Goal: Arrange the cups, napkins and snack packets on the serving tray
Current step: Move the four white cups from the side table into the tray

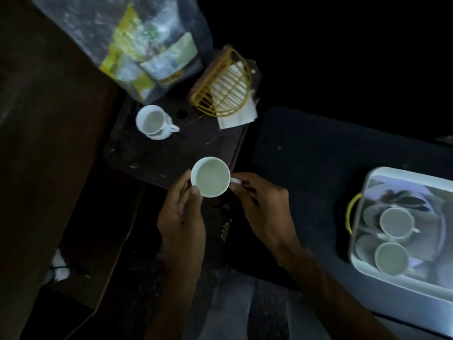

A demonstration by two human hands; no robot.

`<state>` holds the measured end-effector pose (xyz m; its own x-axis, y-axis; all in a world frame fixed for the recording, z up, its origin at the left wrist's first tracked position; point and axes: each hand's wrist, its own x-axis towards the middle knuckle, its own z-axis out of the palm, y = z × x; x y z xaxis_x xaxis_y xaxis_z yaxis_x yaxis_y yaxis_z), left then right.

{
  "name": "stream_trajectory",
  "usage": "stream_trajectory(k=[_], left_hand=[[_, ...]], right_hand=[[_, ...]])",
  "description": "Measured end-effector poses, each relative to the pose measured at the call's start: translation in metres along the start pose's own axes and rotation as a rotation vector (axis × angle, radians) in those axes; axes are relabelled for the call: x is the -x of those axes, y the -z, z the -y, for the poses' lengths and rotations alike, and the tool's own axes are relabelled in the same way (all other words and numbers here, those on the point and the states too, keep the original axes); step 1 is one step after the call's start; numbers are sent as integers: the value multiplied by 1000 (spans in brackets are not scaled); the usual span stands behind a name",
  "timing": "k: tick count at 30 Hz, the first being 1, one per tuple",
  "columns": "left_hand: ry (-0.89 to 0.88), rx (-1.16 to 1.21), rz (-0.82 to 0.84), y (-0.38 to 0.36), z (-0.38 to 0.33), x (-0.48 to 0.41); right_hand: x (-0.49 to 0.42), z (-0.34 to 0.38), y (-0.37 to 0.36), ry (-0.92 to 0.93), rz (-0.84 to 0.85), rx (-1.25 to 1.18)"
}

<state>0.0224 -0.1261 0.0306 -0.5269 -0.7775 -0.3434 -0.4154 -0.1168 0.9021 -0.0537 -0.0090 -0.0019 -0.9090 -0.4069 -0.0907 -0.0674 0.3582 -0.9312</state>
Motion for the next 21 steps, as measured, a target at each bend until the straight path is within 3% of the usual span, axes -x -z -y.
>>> stream_trajectory(k=[8,21], left_hand=[[35,74,131,-69,-2,85],[-21,-20,476,-189,-1,218]], right_hand=[[47,-24,105,-64,-110,88],[140,-85,278,-243,-383,232]])
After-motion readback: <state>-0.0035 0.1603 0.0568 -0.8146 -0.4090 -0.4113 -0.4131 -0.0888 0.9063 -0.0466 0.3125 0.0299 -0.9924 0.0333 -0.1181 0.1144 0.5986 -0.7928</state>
